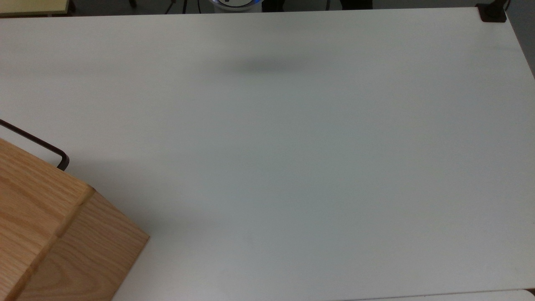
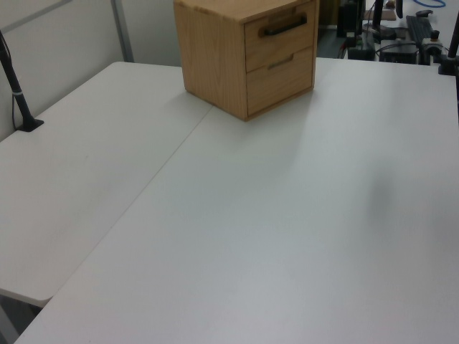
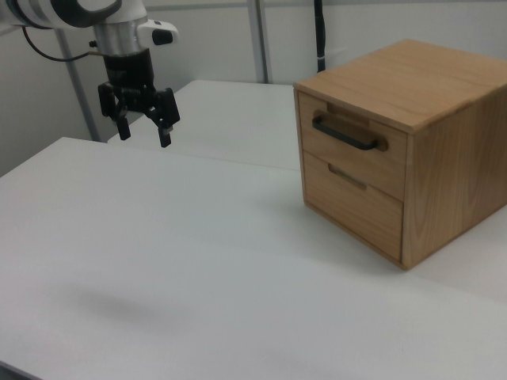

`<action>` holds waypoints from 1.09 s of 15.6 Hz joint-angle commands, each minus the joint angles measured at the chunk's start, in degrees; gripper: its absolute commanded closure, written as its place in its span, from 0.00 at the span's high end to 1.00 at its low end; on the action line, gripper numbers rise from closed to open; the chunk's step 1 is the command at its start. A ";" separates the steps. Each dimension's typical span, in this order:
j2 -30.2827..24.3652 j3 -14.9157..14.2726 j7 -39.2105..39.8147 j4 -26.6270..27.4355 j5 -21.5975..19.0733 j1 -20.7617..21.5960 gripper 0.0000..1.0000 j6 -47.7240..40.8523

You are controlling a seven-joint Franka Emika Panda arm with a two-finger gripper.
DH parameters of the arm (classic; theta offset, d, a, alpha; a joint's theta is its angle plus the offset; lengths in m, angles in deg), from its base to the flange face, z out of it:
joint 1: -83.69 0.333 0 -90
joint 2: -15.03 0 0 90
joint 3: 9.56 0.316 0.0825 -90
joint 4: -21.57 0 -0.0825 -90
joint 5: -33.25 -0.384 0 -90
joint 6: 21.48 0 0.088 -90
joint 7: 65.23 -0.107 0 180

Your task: Open the drawer by sliding it

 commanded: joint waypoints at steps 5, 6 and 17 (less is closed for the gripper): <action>0.00 -0.43 1.80 -0.04 0.03 -1.55 1.00 1.30; 0.78 -0.43 3.20 -0.04 0.82 -1.91 1.00 3.66; 12.39 -1.65 36.65 -0.04 9.08 -10.61 1.00 37.49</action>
